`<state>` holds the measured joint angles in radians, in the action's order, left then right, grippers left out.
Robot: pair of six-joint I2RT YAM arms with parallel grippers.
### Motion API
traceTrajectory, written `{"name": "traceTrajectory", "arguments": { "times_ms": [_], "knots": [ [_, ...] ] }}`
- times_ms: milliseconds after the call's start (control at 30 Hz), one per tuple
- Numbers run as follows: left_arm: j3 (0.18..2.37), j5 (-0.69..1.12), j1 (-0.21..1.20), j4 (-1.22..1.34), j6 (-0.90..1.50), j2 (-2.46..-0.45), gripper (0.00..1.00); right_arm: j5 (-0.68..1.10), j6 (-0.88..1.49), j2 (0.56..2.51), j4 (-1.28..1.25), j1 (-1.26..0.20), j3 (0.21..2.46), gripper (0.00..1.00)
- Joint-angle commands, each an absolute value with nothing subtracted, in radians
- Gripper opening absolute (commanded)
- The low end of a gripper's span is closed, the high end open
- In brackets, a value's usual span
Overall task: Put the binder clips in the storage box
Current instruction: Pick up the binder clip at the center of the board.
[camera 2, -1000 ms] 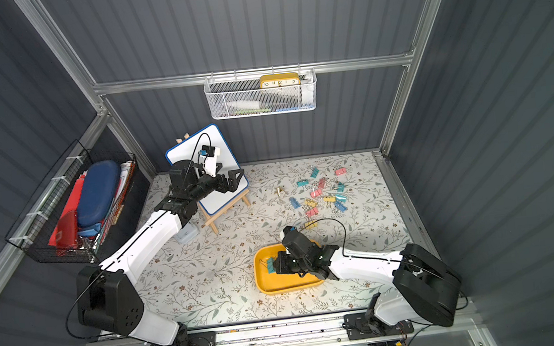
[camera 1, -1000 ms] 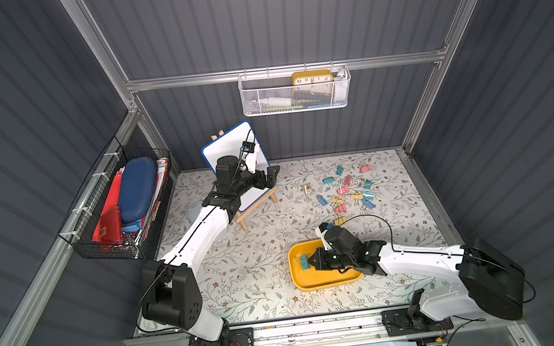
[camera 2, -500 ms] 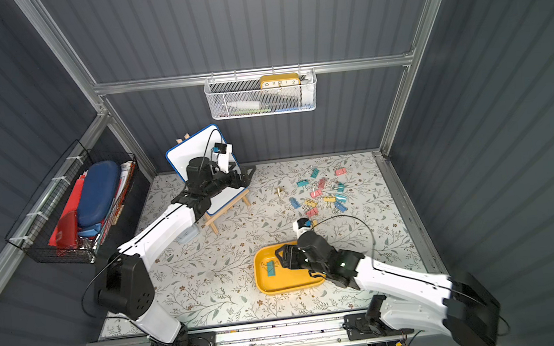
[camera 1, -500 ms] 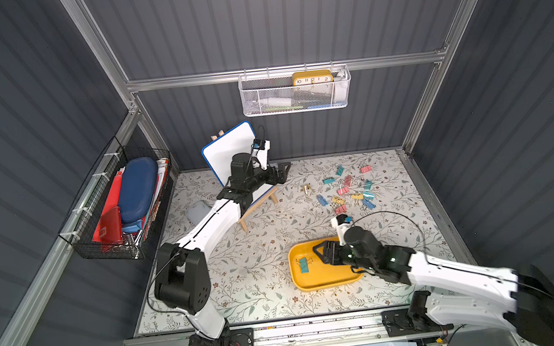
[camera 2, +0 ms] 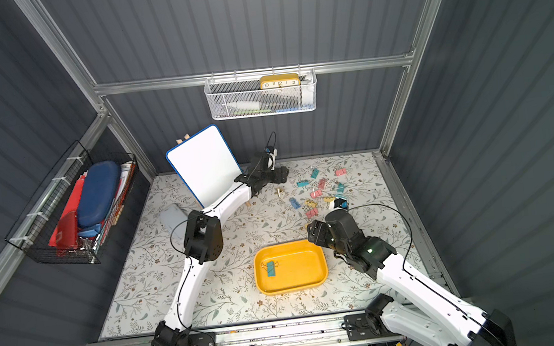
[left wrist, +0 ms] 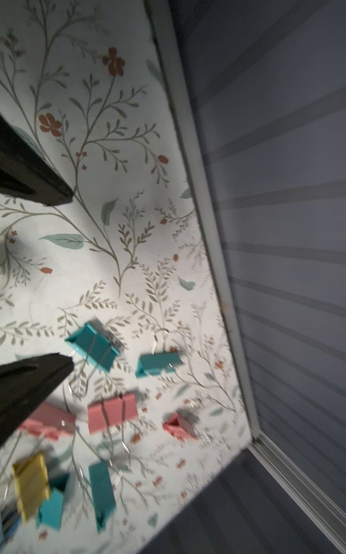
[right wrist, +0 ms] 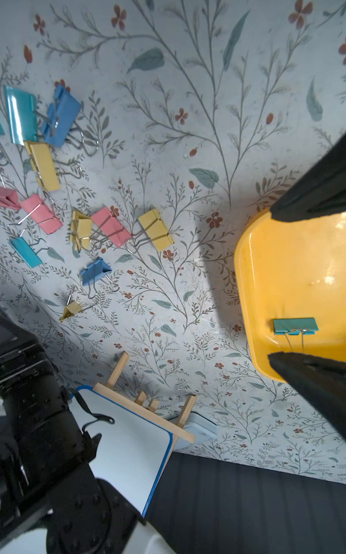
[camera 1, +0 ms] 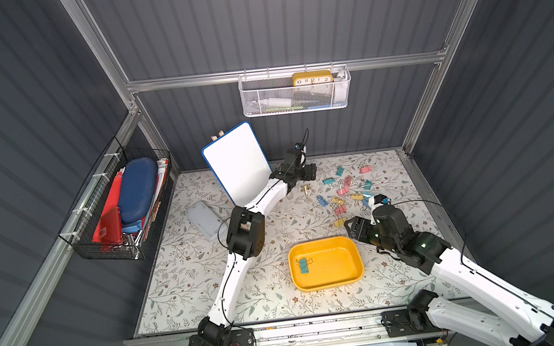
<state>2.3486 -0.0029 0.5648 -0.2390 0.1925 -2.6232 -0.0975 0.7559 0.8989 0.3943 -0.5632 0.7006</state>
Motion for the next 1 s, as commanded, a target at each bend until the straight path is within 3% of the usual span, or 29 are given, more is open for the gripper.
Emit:
{"name": "traceTrajectory", "arguments": {
  "times_ms": [0,67,333,400,833,967],
  "knots": [
    [2.433,0.023,0.561,-0.403,0.205,-2.663,0.73,-0.071,0.782,0.887,0.413,-0.557,0.665,0.74],
    [2.406,0.045,0.562,-0.404,0.223,-2.664,0.67,-0.068,0.788,0.881,0.411,-0.557,0.652,0.73],
    [2.273,0.075,0.569,-0.350,0.249,-2.615,0.60,-0.045,0.789,0.895,0.393,-0.556,0.650,0.73],
    [2.263,0.083,0.571,-0.344,0.253,-2.606,0.53,-0.038,0.788,0.903,0.392,-0.557,0.654,0.73],
    [2.118,0.068,0.578,-0.343,0.365,-2.457,0.48,-0.032,0.801,0.908,0.384,-0.557,0.654,0.73],
    [2.069,0.070,0.578,-0.341,0.404,-2.418,0.39,-0.032,0.806,0.920,0.373,-0.557,0.654,0.73]
  ]
}}
